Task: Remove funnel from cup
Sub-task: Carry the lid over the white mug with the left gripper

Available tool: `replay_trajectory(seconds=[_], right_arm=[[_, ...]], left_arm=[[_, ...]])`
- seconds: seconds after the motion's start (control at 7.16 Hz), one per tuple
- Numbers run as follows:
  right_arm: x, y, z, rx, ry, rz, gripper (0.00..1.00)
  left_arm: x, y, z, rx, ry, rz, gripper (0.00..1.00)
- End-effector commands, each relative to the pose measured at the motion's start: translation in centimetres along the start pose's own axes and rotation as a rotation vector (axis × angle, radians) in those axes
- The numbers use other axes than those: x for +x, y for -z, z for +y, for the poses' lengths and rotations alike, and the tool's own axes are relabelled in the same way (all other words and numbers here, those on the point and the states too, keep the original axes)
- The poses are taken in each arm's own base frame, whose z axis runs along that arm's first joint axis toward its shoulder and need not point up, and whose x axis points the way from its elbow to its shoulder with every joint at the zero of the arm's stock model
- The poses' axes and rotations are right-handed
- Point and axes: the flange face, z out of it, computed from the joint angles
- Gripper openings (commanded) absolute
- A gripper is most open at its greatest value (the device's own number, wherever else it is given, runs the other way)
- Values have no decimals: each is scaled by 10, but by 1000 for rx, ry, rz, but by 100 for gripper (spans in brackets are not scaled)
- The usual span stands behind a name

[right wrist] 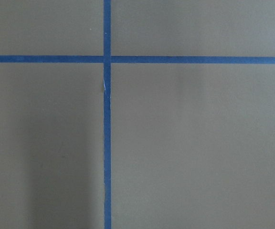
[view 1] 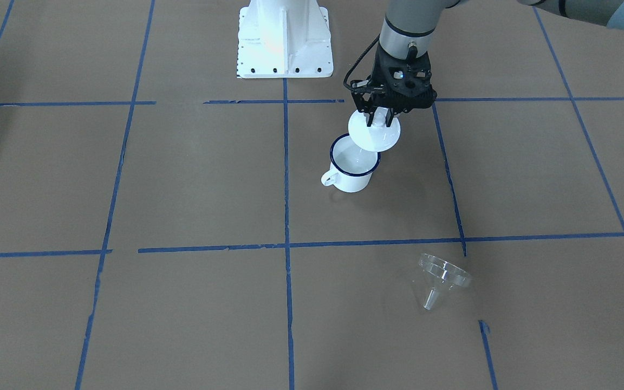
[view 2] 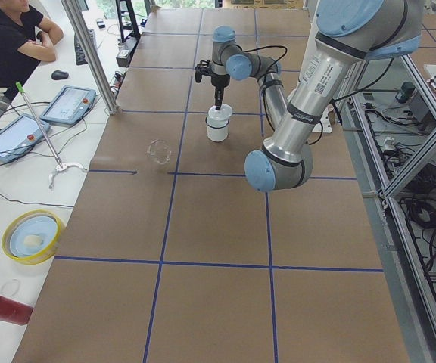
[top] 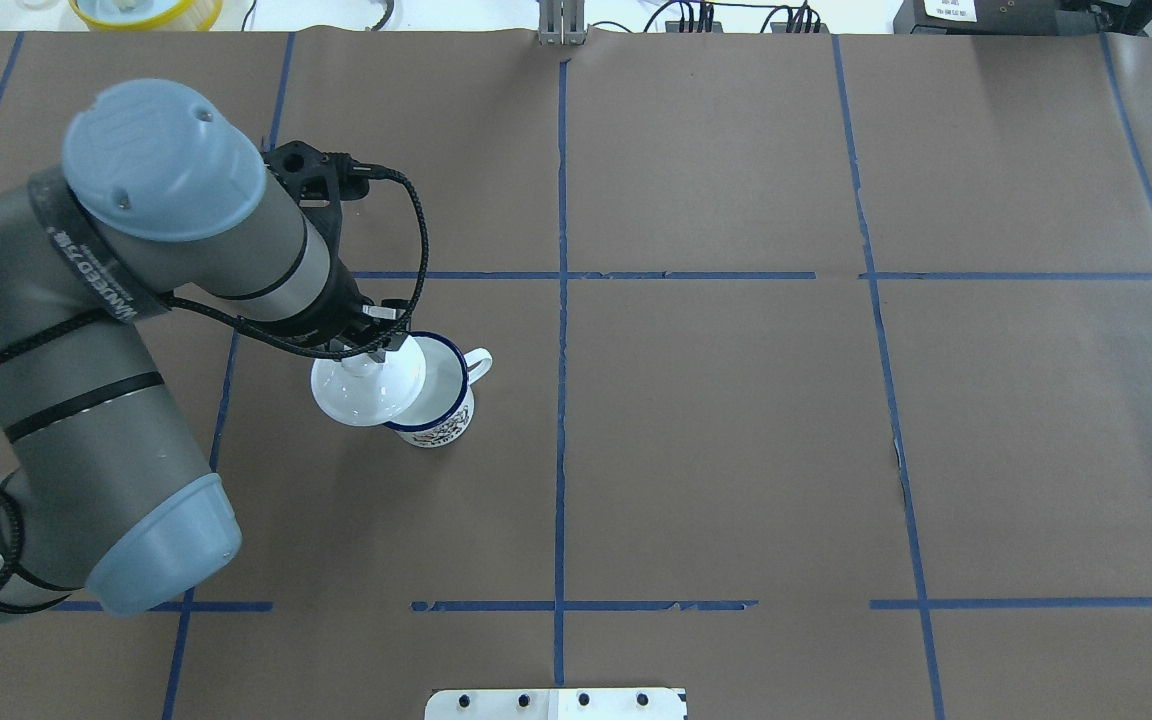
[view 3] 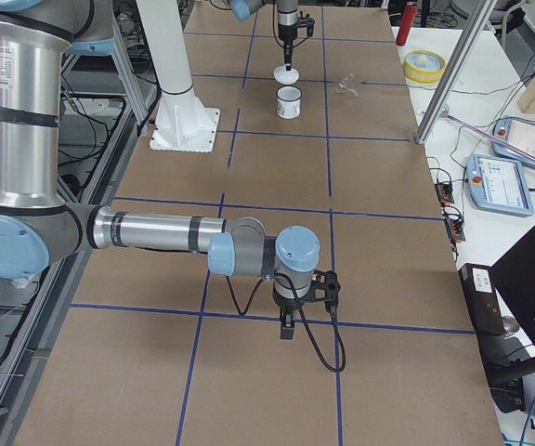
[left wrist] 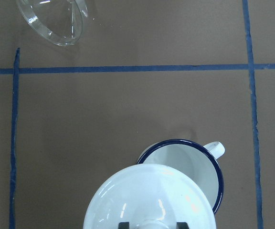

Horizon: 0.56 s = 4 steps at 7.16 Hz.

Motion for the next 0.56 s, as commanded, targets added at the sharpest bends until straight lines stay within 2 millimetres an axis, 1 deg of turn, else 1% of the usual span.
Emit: replay_trajectory(seconds=[0.0,0.14,0.42], right_arm=[[0,0,0,0,0,0,100],[0,0,0,0,0,0,100],[0,0,0,0,0,0,100]], left_arm=[[14,-17,2,-11,-15,13,0],[15,-19,1,-12,-18,13,0],[16,-35,-7,-3,-23,25,0]])
